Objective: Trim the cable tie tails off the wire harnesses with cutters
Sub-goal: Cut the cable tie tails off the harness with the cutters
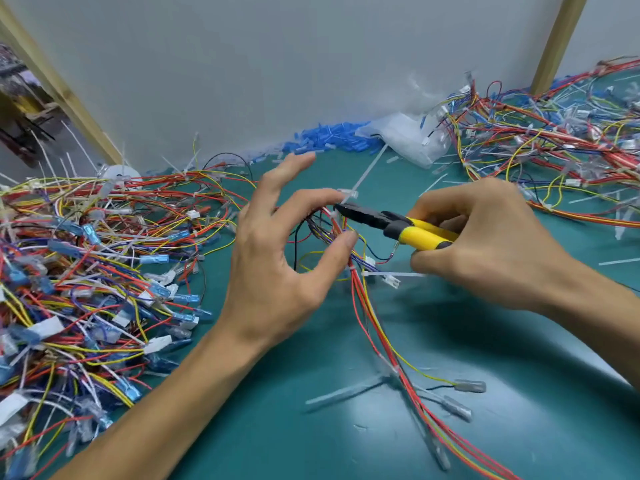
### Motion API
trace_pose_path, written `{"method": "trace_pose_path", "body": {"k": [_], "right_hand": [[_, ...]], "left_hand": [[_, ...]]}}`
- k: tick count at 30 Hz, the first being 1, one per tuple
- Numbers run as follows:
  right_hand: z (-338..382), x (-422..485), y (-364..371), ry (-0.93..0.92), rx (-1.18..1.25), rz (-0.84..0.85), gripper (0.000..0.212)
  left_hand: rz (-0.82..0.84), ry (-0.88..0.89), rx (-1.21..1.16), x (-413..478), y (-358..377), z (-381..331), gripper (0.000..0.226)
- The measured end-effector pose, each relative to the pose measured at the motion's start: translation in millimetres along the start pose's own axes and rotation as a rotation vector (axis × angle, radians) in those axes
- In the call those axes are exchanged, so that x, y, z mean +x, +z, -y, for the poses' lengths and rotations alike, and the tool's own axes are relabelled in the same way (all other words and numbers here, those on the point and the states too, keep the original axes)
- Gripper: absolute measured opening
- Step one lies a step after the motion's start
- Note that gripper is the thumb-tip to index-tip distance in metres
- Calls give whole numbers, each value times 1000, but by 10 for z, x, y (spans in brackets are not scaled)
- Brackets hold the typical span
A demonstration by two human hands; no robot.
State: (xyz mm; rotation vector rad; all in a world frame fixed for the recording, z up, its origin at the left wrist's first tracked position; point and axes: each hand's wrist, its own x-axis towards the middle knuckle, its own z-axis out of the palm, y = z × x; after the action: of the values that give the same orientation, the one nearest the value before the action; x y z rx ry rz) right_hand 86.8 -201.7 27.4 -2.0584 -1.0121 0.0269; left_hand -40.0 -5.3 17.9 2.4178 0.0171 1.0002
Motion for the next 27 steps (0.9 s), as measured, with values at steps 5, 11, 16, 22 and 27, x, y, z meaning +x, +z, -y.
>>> {"method": "trace_pose_path", "body": {"k": [5,11,16,22,27], "right_hand": [[16,0,30,40,64,22,33],[35,33,34,118,128,54,28],[65,27,37,186,197,85,30],[118,-1,115,184,247,120,22],[65,4,106,202,418,124,20]], "left_hand": [[-20,-14,-9,-16,38,10,22],[-72,-65,-12,-12,54,24,14],[-52,-45,59,-15,69,68,7],[-11,-107,56,-28,140,190,32],[41,-151,-221,-44,89,197,32]]}}
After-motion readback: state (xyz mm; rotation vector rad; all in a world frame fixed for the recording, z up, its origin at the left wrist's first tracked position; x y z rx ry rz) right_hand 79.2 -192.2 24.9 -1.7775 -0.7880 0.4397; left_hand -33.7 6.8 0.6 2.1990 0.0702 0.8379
